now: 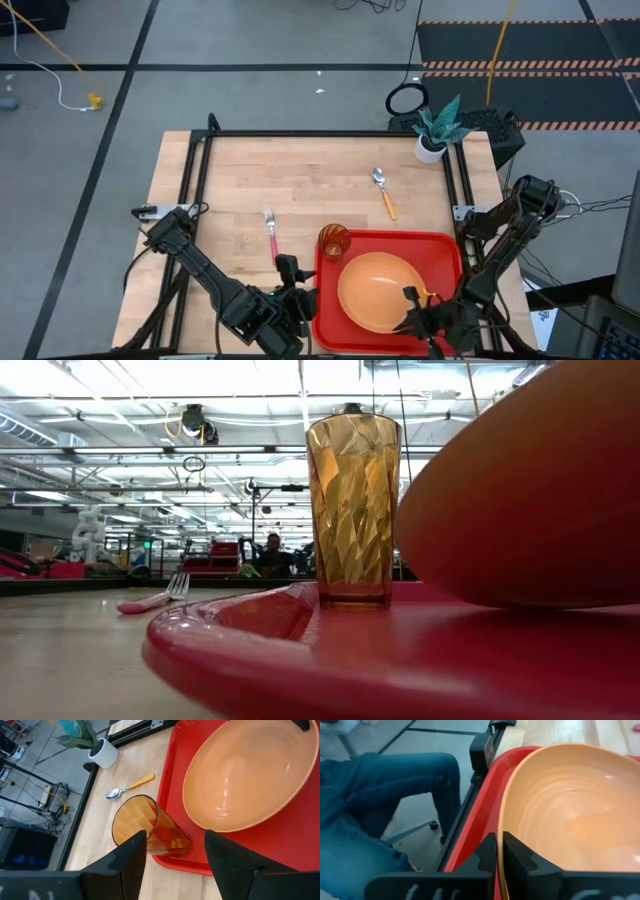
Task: Pick and place plate/cup/fork/spoon on tray
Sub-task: Put the orange plate on the red tray
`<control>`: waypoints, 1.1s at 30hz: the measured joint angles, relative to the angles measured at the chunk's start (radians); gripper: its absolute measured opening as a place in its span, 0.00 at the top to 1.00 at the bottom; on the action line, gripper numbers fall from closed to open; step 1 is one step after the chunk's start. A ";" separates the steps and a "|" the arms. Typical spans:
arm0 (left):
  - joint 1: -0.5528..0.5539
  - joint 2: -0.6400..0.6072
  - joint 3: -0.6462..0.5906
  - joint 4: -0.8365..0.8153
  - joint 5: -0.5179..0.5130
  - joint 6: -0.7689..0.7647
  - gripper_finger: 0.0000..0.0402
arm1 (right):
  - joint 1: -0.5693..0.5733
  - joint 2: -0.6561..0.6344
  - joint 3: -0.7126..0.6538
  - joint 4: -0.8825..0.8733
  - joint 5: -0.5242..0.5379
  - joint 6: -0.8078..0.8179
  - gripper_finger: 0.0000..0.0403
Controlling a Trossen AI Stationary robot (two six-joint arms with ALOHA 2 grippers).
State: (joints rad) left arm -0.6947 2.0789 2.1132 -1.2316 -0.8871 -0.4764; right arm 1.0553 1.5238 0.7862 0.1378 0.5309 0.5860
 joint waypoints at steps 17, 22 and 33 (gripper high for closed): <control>0.034 0.000 0.000 -0.003 0.000 0.000 0.50 | -0.029 0.131 -0.009 0.077 -0.069 0.087 0.90; 0.043 0.000 0.000 -0.003 0.000 0.000 0.50 | -0.048 0.169 -0.009 0.078 -0.087 0.131 0.90; 0.047 0.000 0.000 -0.003 0.000 0.010 0.50 | -0.068 0.193 -0.009 0.150 -0.092 0.133 0.90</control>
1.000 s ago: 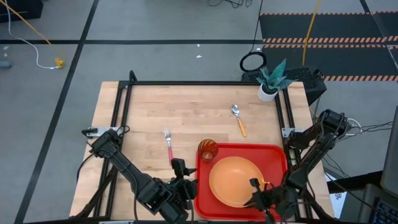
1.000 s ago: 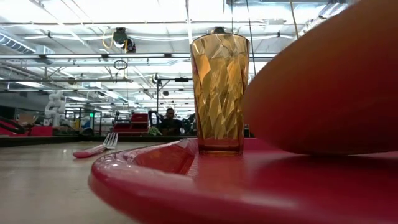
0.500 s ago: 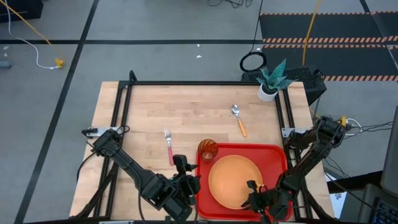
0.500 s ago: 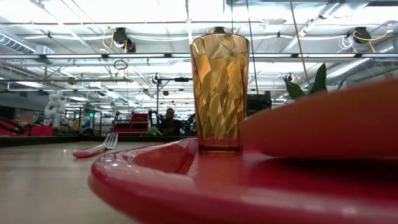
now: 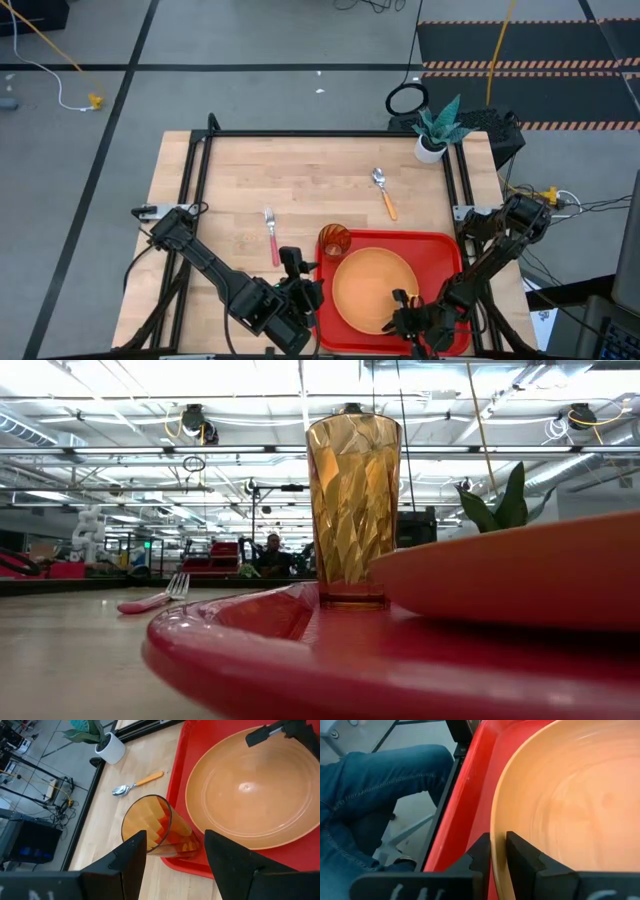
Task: Pick and place plate/cup/fork/spoon on tray
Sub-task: Put the orange plate on the red tray, then put the pink fork to the right of the orange plate on the red tray
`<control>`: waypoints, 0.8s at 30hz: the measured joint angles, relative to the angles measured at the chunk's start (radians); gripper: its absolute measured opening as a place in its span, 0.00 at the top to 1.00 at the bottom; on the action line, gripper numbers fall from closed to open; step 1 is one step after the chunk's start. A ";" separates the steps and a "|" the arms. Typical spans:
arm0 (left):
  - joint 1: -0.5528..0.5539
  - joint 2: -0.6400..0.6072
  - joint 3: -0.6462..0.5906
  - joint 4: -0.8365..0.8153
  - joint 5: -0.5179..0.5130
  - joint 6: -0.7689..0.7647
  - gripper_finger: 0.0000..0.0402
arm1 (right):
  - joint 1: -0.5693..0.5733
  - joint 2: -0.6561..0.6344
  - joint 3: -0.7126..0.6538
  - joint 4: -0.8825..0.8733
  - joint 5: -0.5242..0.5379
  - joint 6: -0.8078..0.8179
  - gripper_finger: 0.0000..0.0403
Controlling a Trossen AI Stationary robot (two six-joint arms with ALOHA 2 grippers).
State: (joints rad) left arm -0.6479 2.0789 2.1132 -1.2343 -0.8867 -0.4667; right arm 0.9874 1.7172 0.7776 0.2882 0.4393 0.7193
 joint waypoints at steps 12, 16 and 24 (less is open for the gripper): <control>0.006 0.000 0.000 0.004 0.015 -0.007 0.50 | 0.000 0.000 0.000 0.043 -0.010 -0.004 0.79; 0.006 0.000 0.000 0.004 0.036 -0.008 0.50 | 0.000 0.000 0.000 0.080 -0.017 -0.014 0.73; 0.006 0.000 0.000 0.001 0.059 -0.038 0.50 | 0.000 -0.078 0.000 0.154 -0.022 -0.127 0.68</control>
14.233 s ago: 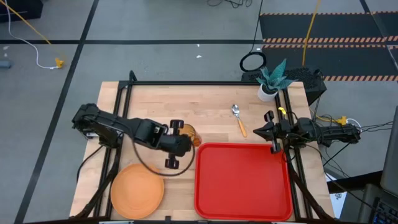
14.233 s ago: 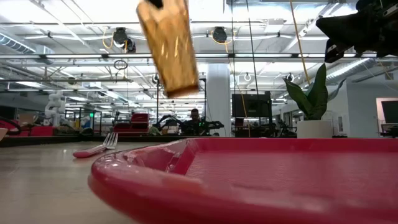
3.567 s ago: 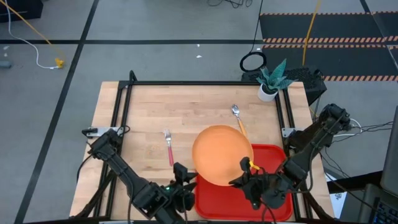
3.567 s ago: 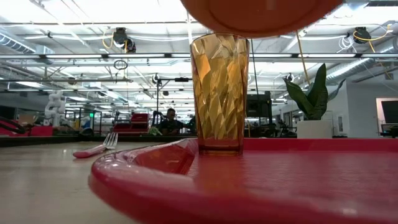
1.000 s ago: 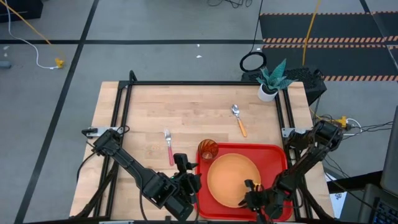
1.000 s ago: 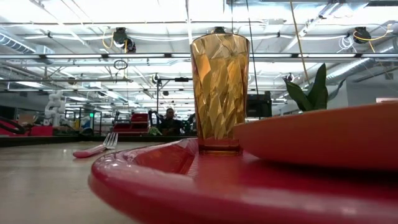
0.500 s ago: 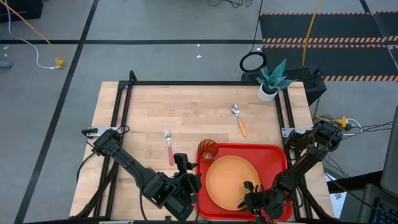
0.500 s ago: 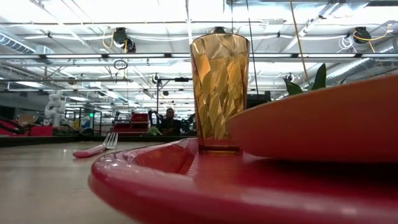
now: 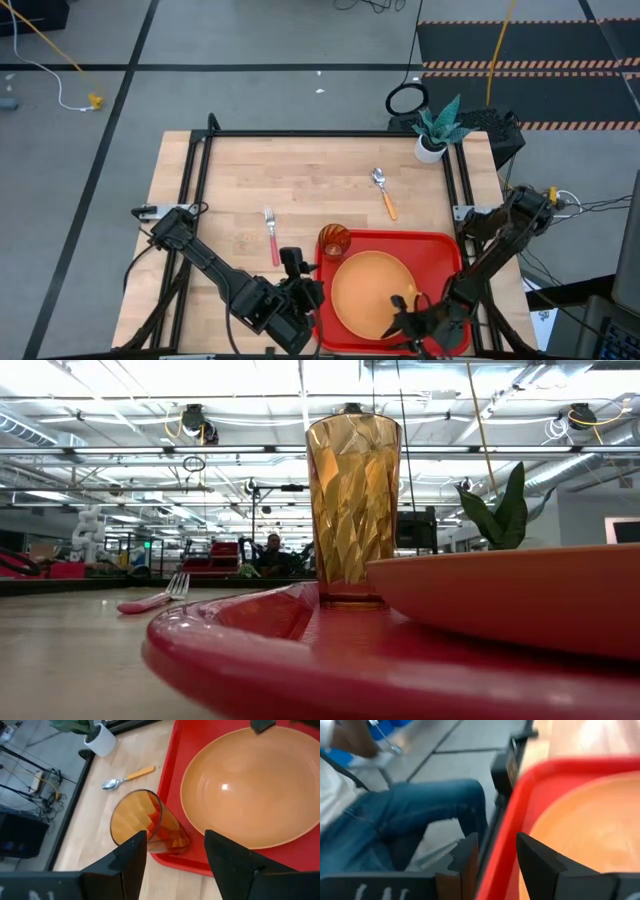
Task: Pick and place plate/cup/fork/spoon on tray
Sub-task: Put the pink fork to the right of the orange plate on the red tray
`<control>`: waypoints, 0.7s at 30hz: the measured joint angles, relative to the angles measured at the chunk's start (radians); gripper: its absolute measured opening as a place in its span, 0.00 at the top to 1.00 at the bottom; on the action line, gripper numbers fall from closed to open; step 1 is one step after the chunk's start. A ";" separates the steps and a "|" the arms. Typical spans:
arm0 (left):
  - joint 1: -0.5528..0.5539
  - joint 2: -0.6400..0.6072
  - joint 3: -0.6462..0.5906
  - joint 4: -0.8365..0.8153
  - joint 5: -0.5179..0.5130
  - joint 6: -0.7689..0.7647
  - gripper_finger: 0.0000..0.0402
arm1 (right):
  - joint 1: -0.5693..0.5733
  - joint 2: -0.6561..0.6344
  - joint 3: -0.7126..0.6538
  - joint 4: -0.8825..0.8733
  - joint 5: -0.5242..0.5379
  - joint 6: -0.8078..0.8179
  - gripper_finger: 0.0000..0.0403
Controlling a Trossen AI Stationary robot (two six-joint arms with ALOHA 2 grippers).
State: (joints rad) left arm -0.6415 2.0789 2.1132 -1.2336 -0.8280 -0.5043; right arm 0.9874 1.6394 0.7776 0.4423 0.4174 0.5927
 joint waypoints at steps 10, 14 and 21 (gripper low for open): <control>0.000 -0.001 -0.054 -0.146 0.047 -0.203 0.50 | 0.000 -0.263 0.000 -0.189 0.238 -0.108 0.68; 0.005 -0.001 -0.119 -0.233 0.087 -0.391 0.50 | 0.000 -0.367 0.000 -0.297 0.376 -0.109 0.68; 0.057 0.000 -0.244 -0.318 0.185 -0.629 0.50 | -0.014 -0.507 0.000 -0.326 0.584 -0.261 0.68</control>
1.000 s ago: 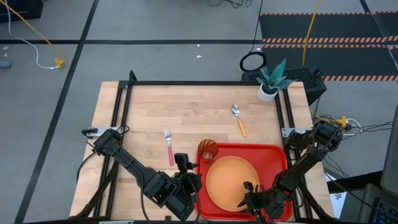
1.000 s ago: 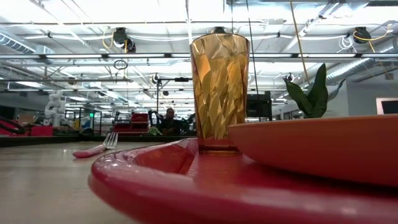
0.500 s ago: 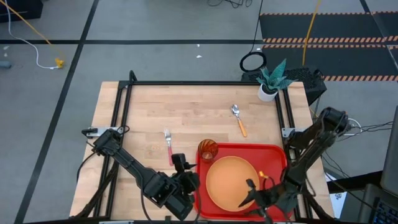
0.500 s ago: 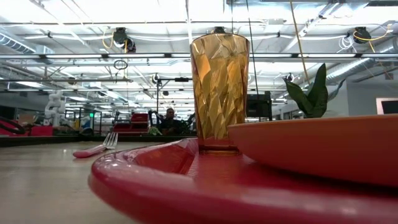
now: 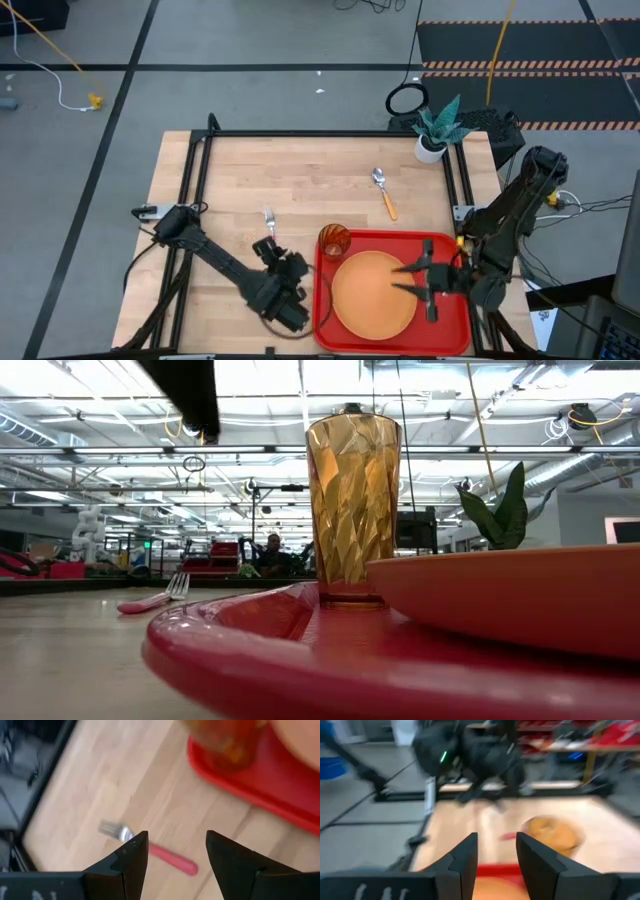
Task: Pick and place plate/cup/fork/spoon on tray
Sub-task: Put the pink fork to the right of the orange plate on the red tray
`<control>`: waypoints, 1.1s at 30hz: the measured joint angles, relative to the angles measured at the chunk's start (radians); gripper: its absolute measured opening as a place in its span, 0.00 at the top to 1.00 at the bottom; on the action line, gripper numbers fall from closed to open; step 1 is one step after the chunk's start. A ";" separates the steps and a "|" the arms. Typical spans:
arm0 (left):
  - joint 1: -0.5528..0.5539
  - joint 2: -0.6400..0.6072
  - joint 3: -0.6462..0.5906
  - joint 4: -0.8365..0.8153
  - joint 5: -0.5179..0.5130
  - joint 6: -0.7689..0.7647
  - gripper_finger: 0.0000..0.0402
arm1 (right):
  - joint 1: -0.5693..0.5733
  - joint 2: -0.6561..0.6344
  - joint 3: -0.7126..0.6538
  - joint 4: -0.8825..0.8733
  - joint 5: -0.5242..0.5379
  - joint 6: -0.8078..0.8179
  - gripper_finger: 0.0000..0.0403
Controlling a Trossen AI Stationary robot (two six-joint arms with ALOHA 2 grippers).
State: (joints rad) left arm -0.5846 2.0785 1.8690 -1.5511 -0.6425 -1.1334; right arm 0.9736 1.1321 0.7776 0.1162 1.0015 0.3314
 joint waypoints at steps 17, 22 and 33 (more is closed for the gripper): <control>0.151 0.001 -0.260 -0.018 0.163 -0.263 0.50 | -0.028 -0.176 0.000 0.052 0.205 -0.272 0.68; 0.190 0.001 -0.349 -0.014 0.184 -0.339 0.50 | -0.027 -0.172 0.000 0.052 0.210 -0.294 0.68; 0.234 0.001 -0.460 0.169 0.204 -0.473 0.50 | -0.028 -0.172 0.000 0.146 0.281 -0.443 0.68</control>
State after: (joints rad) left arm -0.3509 2.0792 1.4091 -1.3821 -0.4388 -1.6066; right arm 0.9459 0.9600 0.7776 0.2618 1.2823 -0.1119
